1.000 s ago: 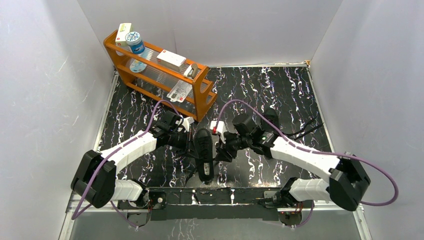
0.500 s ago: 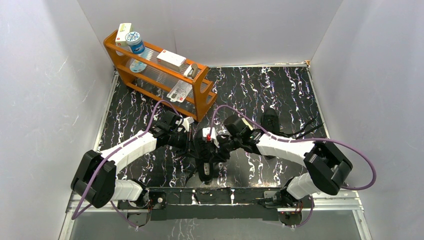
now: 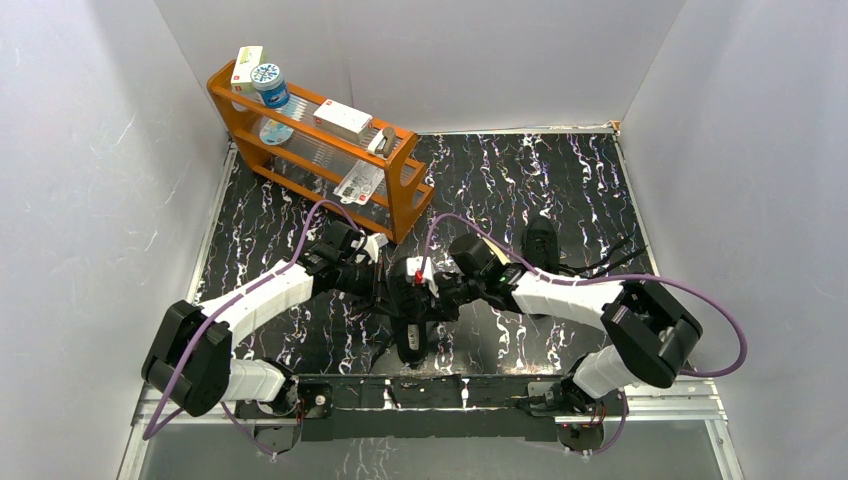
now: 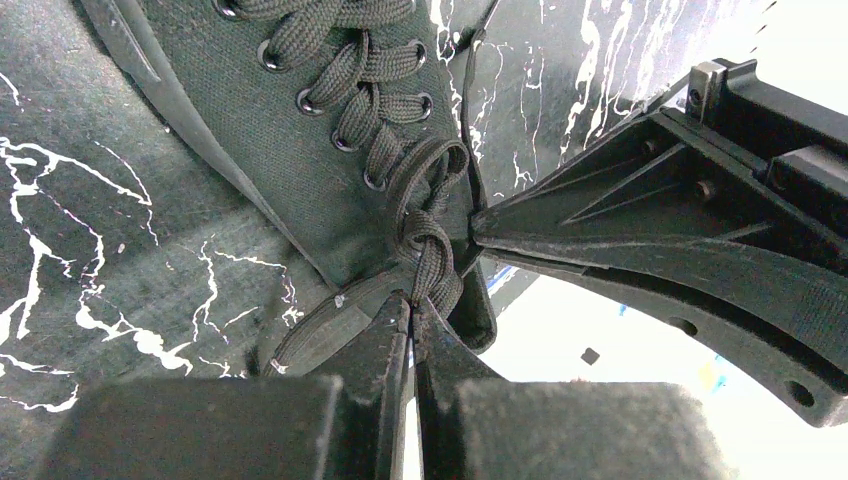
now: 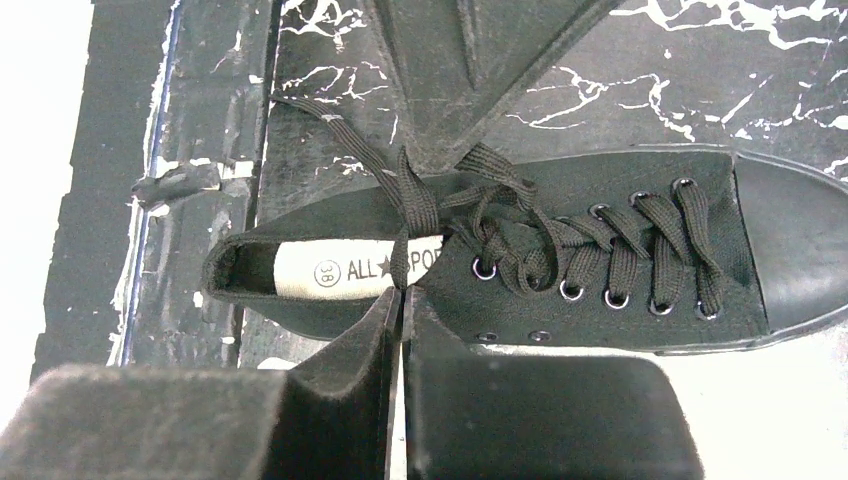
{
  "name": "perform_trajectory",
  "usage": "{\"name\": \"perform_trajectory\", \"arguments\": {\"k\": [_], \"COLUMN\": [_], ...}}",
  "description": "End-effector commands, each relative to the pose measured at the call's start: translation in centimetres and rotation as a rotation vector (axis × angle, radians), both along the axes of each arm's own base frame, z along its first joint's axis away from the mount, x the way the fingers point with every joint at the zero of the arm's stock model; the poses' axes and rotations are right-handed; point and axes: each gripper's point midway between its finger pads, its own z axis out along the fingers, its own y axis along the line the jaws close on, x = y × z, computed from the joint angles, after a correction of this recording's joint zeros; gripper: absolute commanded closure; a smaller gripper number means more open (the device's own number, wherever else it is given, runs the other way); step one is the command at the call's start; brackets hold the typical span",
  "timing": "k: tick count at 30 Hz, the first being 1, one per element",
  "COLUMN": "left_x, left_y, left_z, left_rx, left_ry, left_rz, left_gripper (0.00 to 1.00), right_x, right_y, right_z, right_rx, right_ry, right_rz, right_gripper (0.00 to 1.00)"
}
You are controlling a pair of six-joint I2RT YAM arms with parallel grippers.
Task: Tie the shoes
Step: Wrap the shoelace around the shoelace.
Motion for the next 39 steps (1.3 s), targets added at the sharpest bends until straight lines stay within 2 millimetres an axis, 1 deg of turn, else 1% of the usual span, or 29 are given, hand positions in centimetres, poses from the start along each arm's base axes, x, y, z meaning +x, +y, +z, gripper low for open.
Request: {"name": "perform_trajectory", "arguments": {"k": [1,2,5,7,9,11,14,17,20,24,28,31,35,37,39], "left_x": [-0.2,-0.3,-0.7,-1.1,-1.6,-2.1,-3.2,-3.9,-4.5,-5.3,-5.9,-5.9,-5.8,-5.8,-5.8], "left_y": [-0.3,-0.2,-0.1,0.0,0.2,0.5,0.6,0.7,0.9,1.2,1.4,1.4,1.3,1.3,1.5], "left_z": [2.1,2.1,2.6,2.9,2.9,2.7,2.1,1.6,1.2,0.7,0.2,0.2,0.4,0.5,0.7], "left_rx": [-0.048,-0.049,-0.056,-0.064,-0.071,-0.074,-0.084,-0.091,-0.095,-0.095,-0.085,-0.09,-0.088,-0.09,-0.074], "left_ry": [-0.021,-0.019,-0.022,-0.022,-0.019,-0.011,0.034,0.075,0.099,0.128,0.162,0.172,0.165,0.168,0.165], "left_rz": [-0.02,-0.022,-0.026,-0.028,-0.023,-0.016,-0.019,-0.019,-0.014,-0.002,0.02,0.03,0.027,0.023,0.026], "left_gripper": [1.0,1.0,1.0,1.0,1.0,1.0,1.0,1.0,1.0,1.0,1.0,1.0,1.0,0.96,0.88], "right_x": [0.8,1.0,0.8,-0.1,-0.9,-1.2,-0.8,-0.1,0.2,0.7,1.8,2.3,2.9,2.9,2.7], "right_y": [0.6,0.5,-0.2,-1.2,-1.7,-1.8,-1.6,-1.2,-0.6,0.2,0.9,1.4,1.2,1.1,1.1], "right_z": [0.9,1.0,1.5,1.1,0.8,0.9,1.5,2.5,3.1,3.0,2.9,3.1,2.7,2.5,2.6], "right_rx": [0.043,0.036,-0.028,-0.099,-0.143,-0.164,-0.153,-0.121,-0.086,-0.091,-0.101,-0.094,-0.105,-0.107,-0.107], "right_ry": [-0.027,-0.022,0.063,0.171,0.279,0.361,0.422,0.437,0.432,0.436,0.428,0.428,0.416,0.41,0.41], "right_rz": [-0.041,-0.058,-0.14,-0.198,-0.256,-0.329,-0.421,-0.482,-0.474,-0.457,-0.488,-0.5,-0.537,-0.54,-0.523], "right_gripper": [0.98,1.0,1.0,1.0,1.0,1.0,1.0,1.0,1.0,1.0,1.0,1.0,1.0,1.0,1.0]}}
